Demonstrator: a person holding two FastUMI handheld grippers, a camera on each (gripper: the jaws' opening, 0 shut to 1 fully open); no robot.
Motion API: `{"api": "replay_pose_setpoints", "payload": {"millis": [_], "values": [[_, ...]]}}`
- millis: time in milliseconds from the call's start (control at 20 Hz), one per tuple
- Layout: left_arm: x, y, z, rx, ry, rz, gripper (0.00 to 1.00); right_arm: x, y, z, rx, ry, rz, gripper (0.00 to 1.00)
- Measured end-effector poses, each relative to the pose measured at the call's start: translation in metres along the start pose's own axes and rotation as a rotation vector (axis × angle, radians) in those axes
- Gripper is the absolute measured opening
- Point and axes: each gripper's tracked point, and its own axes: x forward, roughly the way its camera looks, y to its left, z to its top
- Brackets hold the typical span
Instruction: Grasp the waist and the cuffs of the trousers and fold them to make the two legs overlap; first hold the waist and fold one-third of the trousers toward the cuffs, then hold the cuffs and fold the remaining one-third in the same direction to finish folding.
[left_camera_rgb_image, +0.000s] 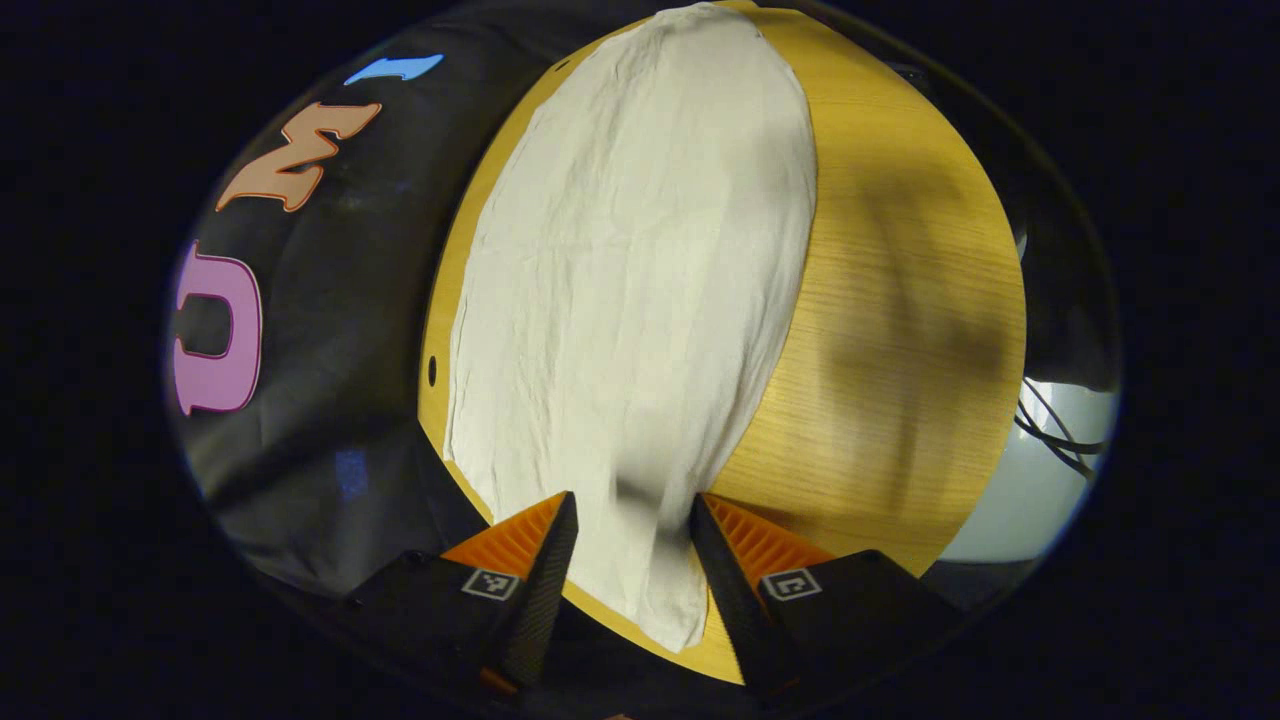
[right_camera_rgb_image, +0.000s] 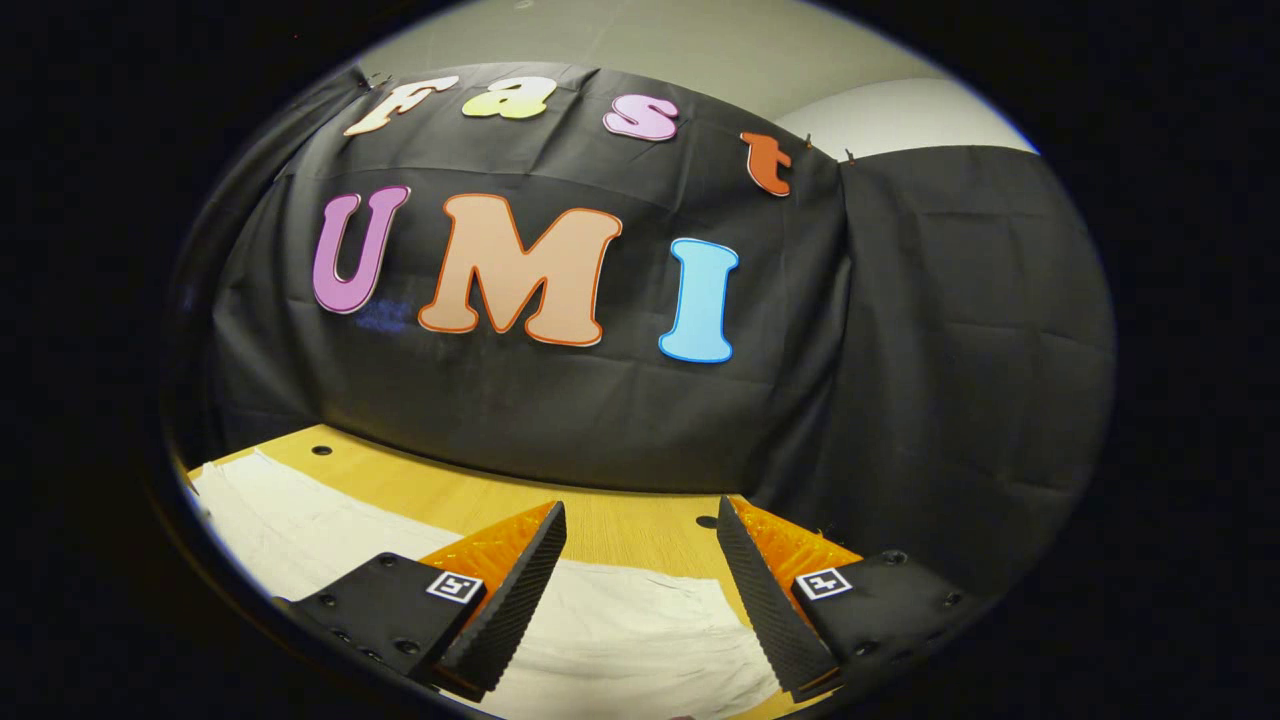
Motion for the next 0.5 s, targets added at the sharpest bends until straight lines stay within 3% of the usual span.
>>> {"api": "replay_pose_setpoints", "payload": {"millis": [50,100,150,300,400,500], "values": [[0.004,0.0,0.001,0.009,0.003,0.005,0.62,-0.001,-0.002,-0.003,-0.016,0.003,0.001,0.98],[0.004,0.002,0.0,0.02,0.005,0.008,0.45,-0.003,-0.003,-0.005,-0.035,0.006,0.002,0.97],[0.006,-0.001,0.0,0.019,0.006,-0.004,0.41,-0.003,-0.006,-0.008,-0.052,0.011,0.005,0.97],[0.007,-0.011,-0.001,0.008,0.018,-0.023,0.12,-0.007,-0.014,-0.024,-0.107,0.042,0.018,0.97],[0.008,-0.01,-0.001,0.039,0.025,0.001,0.03,-0.009,-0.019,-0.036,-0.166,0.072,0.035,0.98],[0.009,-0.01,-0.003,0.057,0.033,0.021,0.01,-0.017,-0.025,-0.05,-0.252,0.096,0.06,0.97]]}}
